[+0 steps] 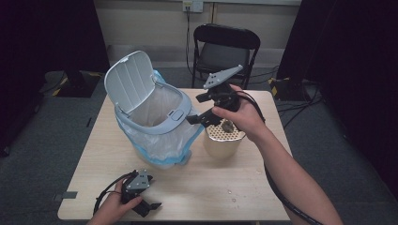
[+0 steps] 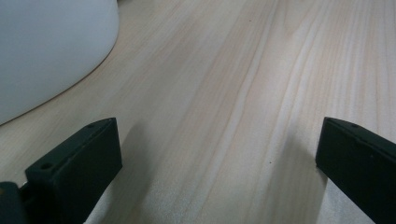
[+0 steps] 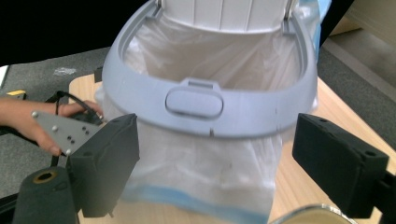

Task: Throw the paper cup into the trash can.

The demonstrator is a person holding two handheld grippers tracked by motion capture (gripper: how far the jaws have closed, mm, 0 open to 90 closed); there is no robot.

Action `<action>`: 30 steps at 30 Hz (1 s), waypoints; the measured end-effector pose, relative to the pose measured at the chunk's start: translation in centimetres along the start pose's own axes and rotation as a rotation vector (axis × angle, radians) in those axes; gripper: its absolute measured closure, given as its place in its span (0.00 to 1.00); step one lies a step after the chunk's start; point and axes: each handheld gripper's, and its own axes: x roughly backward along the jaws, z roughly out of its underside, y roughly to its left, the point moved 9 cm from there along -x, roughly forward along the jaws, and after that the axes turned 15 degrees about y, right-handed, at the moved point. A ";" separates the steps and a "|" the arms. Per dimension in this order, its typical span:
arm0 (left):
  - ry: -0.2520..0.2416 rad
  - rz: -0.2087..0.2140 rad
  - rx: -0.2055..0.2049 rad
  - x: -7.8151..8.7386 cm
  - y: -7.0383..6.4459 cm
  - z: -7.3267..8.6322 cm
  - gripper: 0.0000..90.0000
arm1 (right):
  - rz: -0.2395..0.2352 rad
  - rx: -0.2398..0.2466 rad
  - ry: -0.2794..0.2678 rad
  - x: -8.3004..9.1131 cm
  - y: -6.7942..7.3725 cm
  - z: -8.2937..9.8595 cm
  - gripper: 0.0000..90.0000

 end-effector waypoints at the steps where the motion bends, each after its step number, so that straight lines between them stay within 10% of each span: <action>1: 0.000 -0.001 0.000 0.0 0.0 0.0 0.00 | 0.000 -0.003 0.000 0.1 0.0 0.3 0.16; 30: -0.004 -0.004 0.001 0.0 0.0 0.0 0.00 | 0.028 -0.098 0.005 1.7 -1.8 8.6 0.16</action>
